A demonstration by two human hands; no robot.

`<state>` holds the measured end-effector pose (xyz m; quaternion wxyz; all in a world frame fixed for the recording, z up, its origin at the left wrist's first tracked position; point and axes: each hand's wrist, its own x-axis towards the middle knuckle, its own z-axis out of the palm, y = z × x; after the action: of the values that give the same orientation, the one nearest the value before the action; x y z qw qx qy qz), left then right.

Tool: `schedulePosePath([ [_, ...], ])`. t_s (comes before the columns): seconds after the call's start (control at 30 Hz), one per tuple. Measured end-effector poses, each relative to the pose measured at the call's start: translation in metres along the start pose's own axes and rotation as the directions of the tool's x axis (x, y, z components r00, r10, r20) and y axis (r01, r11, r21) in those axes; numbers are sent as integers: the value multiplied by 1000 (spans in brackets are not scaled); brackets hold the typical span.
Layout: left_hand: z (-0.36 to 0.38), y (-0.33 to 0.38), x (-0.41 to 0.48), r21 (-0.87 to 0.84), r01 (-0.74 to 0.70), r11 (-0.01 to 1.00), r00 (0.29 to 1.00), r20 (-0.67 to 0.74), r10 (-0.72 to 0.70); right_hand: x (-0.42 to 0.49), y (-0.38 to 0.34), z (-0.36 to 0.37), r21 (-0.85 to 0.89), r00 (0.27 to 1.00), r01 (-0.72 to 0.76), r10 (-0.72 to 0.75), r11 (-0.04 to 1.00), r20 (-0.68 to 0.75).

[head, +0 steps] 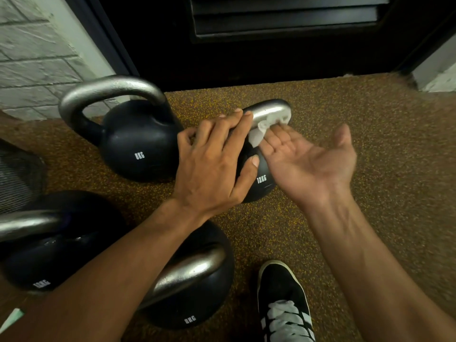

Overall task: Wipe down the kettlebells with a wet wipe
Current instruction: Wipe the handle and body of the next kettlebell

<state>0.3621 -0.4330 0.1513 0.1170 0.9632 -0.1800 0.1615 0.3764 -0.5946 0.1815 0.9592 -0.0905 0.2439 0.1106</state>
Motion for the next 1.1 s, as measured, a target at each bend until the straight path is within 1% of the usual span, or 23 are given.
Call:
schedulePosePath([
  [0.07,1,1,0,-8,9,1000,1000,1,-9,-9,-1,5,-151,998,56,-58,987,-11],
  [0.13,2,2,0,-17,13,1000,1000,4,-13,-11,5,11,-376,995,98,-89,921,43],
  [0.2,2,1,-1,-28,9,1000,1000,1,-9,-13,16,11,-605,990,143,-114,783,87],
  [0.23,2,1,-1,-34,6,999,1000,-3,-6,-11,21,11,-706,987,158,-118,690,106],
  [0.27,1,1,-2,-42,4,999,1000,-4,-4,-12,27,12,-791,986,165,-115,589,121],
  [0.3,1,0,-2,-52,4,999,1000,1,-4,-12,33,11,-872,985,164,-123,460,121],
  [0.33,1,0,-2,-63,6,998,1000,12,-5,-10,36,8,-946,982,154,-146,284,116],
  [0.37,0,-1,-2,-70,8,997,1000,25,-6,-6,37,5,-988,976,143,-175,66,129],
  [0.4,0,-1,-2,-76,8,997,999,34,-5,-1,37,2,-976,960,154,-209,-155,185],
  [0.43,0,-2,-2,-83,9,997,999,34,-6,2,34,3,-923,936,181,-230,-340,268],
  [0.47,-1,-3,-2,-92,9,996,1000,24,-7,7,28,4,-856,912,211,-219,-473,346],
  [0.5,-1,-2,-2,-100,7,995,1000,10,-6,11,21,7,-784,894,240,-184,-573,408],
  [0.53,-1,-2,-2,-101,3,995,1000,-2,-4,15,12,11,-710,882,266,-132,-652,452],
  [0.57,-2,-2,-2,-93,1,996,1000,-3,-1,21,3,15,-647,880,287,-72,-706,469],
  [0.6,-2,-1,-2,-80,-1,997,1000,4,2,25,-6,22,-601,887,300,-15,-741,462],
  [0.63,-3,-1,-2,-66,-4,998,1000,13,5,27,-14,32,-574,906,296,33,-764,423],
  [0.7,-4,-2,-1,-43,-10,999,1000,25,11,34,-33,56,-568,959,237,97,-788,266],
  [0.77,-4,-3,-1,-41,-18,999,999,30,19,46,-47,79,-608,985,172,140,-775,101],
  [0.83,-4,-4,-2,-42,-26,999,999,24,27,66,-49,93,-670,984,129,177,-731,-3],
  [0.93,-4,-5,-1,-37,-44,998,999,17,45,99,-40,99,-723,975,107,213,-683,-57],
  [1.03,-3,-7,-1,-45,-53,998,999,11,54,110,-36,94,-742,933,77,312,-666,-182],
  [1.1,-3,-7,-1,-45,-50,998,999,6,50,107,-42,92,-753,928,93,331,-651,-171],
])
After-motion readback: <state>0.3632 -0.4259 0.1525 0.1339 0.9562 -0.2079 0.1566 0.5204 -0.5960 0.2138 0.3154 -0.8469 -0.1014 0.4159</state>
